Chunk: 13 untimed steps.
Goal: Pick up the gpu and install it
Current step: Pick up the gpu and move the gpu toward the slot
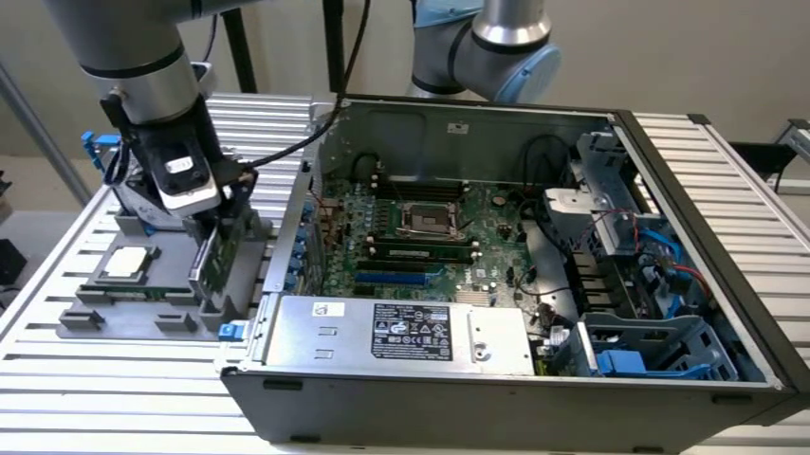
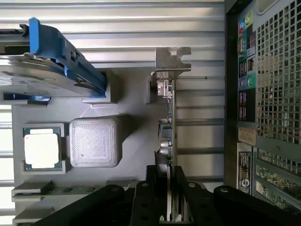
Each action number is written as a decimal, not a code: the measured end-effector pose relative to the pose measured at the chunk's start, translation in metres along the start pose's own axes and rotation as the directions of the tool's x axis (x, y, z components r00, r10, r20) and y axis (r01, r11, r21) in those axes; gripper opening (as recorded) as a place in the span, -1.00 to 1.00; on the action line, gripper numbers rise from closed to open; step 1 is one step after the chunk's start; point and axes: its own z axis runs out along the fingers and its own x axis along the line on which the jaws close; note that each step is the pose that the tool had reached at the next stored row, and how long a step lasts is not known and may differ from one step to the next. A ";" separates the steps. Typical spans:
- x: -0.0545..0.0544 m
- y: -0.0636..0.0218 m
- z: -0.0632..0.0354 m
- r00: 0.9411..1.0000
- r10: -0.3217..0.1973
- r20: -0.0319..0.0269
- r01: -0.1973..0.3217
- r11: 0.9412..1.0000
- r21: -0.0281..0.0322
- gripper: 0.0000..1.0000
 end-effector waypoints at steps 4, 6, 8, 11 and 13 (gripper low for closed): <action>0.000 0.0008 -0.0181 1.000 0.000 0.000 0.000 1.000 0.000 -0.47; -0.001 0.0013 -0.0273 1.000 0.000 0.000 0.000 1.000 0.000 -0.47; -0.002 0.0017 -0.0363 1.000 0.000 0.000 0.000 1.000 0.000 -0.47; -0.005 0.0025 -0.0497 1.000 -0.002 0.000 0.002 1.000 0.000 -0.47; -0.007 0.0030 -0.0587 1.000 -0.003 0.000 0.003 1.000 0.000 -0.47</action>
